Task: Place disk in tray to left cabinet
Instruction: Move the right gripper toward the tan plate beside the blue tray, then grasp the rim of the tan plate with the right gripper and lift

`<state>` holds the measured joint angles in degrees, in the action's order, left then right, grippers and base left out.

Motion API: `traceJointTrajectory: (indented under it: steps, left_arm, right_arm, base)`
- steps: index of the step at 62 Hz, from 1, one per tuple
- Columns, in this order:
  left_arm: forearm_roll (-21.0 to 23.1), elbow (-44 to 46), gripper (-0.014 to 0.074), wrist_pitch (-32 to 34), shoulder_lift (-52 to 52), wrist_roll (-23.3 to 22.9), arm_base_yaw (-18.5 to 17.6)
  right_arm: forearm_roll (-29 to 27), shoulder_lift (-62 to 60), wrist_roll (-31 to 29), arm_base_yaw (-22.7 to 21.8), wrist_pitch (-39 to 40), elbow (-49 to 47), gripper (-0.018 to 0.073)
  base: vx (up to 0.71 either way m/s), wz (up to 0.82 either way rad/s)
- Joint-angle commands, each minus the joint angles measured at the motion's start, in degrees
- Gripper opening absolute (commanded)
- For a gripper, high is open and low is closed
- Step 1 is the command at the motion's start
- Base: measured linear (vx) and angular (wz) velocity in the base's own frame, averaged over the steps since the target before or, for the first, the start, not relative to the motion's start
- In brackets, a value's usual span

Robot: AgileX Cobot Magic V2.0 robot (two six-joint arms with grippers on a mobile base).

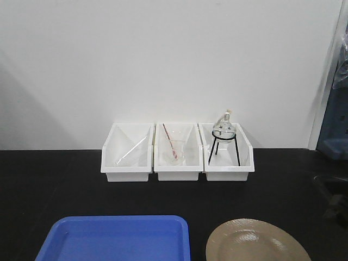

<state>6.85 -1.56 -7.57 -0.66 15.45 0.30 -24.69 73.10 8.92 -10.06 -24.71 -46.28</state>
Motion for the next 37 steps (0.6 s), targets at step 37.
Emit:
traceJointTrajectory:
  steps: [37]
  left_arm:
    - [0.23,-1.17,-0.0003,4.53,-0.3,-0.14,0.02]
  right_arm:
    - [-41.29,28.75,-48.7,-14.44,-25.38,-10.95,0.0424]
  base:
    - [0.0,0.0]
